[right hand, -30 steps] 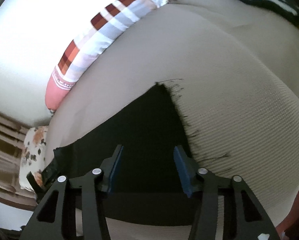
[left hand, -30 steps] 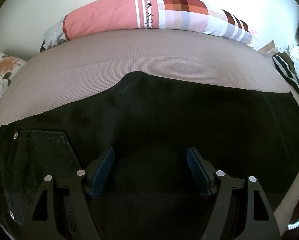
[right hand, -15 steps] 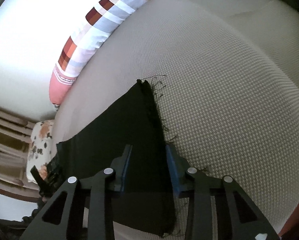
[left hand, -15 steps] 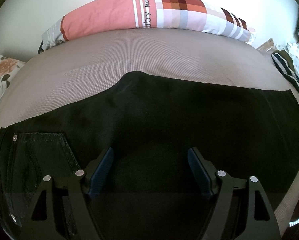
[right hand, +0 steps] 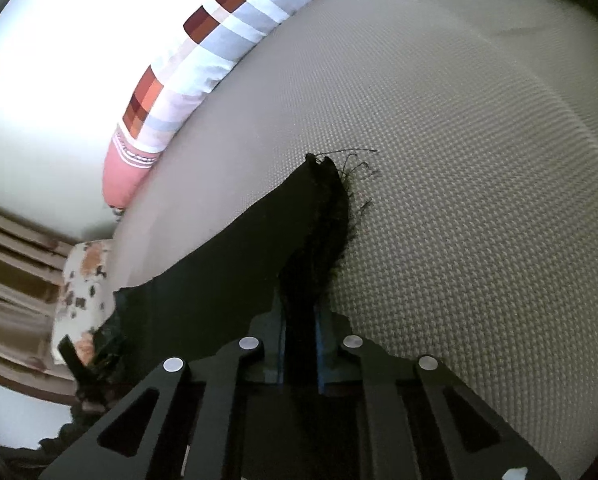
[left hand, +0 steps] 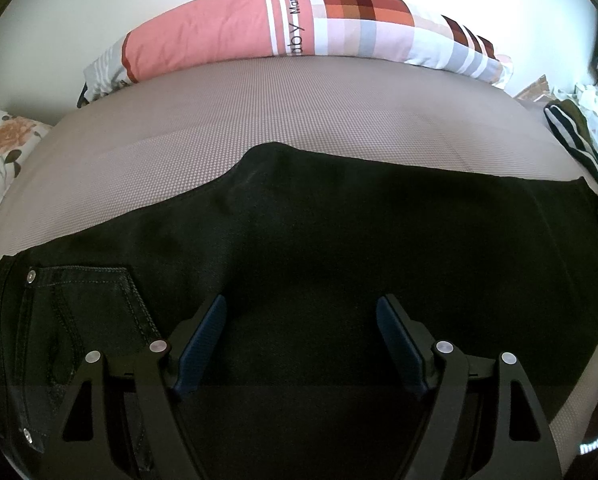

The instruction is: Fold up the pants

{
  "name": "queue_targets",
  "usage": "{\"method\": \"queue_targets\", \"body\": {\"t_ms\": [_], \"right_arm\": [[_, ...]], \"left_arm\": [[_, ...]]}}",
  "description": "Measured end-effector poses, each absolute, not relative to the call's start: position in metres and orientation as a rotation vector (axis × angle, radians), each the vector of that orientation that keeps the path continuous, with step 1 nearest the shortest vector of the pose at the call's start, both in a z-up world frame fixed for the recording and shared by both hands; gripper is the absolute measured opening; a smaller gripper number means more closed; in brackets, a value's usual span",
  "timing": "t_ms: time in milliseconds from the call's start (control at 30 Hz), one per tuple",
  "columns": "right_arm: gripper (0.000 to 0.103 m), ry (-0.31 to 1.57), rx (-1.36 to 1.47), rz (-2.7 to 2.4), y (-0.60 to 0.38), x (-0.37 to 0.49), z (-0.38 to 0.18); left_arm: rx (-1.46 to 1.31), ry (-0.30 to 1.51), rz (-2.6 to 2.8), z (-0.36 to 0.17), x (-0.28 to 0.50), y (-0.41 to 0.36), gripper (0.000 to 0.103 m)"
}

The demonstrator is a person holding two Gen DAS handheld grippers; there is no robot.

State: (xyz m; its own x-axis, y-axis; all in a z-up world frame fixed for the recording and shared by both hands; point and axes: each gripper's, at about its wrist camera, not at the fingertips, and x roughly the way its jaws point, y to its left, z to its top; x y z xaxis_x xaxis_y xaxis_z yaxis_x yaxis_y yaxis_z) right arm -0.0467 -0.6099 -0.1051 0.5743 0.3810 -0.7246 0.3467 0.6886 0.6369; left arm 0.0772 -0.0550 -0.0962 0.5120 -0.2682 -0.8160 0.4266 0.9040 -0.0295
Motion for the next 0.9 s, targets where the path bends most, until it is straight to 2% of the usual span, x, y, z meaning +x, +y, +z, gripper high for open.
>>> {"method": "queue_targets", "body": {"t_ms": [300,633,900], "right_arm": [[0.007,0.881,0.884,-0.028,-0.569,-0.057,-0.062],[0.007,0.916,0.819,0.052,-0.485,-0.016,-0.011],[0.007,0.968,0.804,0.175,-0.403,0.039,-0.005]], "left_arm": [[0.175,0.934,-0.424,-0.097,0.077,-0.054,0.078],[0.047,0.916,-0.418,-0.077,0.070,-0.023,0.078],[-0.037,0.886,-0.366,-0.064,0.067,0.023,0.078]]}}
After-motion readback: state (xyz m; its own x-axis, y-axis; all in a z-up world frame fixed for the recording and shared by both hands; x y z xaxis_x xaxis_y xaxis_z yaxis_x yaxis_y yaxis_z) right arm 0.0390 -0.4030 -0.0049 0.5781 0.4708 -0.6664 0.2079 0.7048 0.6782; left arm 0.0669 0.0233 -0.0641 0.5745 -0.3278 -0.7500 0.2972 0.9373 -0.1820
